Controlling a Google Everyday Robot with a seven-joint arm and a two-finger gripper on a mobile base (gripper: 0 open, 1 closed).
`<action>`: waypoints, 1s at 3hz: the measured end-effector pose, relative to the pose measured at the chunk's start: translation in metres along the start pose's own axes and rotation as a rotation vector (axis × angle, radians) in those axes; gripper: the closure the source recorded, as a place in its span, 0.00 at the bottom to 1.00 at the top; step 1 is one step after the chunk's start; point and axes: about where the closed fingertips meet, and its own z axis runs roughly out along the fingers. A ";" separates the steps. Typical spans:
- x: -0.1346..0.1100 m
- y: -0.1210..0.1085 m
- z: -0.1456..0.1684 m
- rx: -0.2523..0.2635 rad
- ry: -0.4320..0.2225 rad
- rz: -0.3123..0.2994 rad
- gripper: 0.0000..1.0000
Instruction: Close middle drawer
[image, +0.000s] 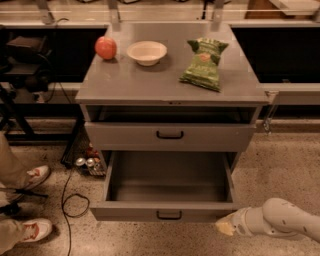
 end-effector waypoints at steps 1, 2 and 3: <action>-0.031 -0.019 0.018 0.016 -0.083 -0.032 1.00; -0.032 -0.018 0.019 0.016 -0.090 -0.035 1.00; -0.075 -0.034 0.041 -0.003 -0.164 -0.079 1.00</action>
Offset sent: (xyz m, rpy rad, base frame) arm 0.1863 0.0640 -0.0021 0.1784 -0.3222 0.0812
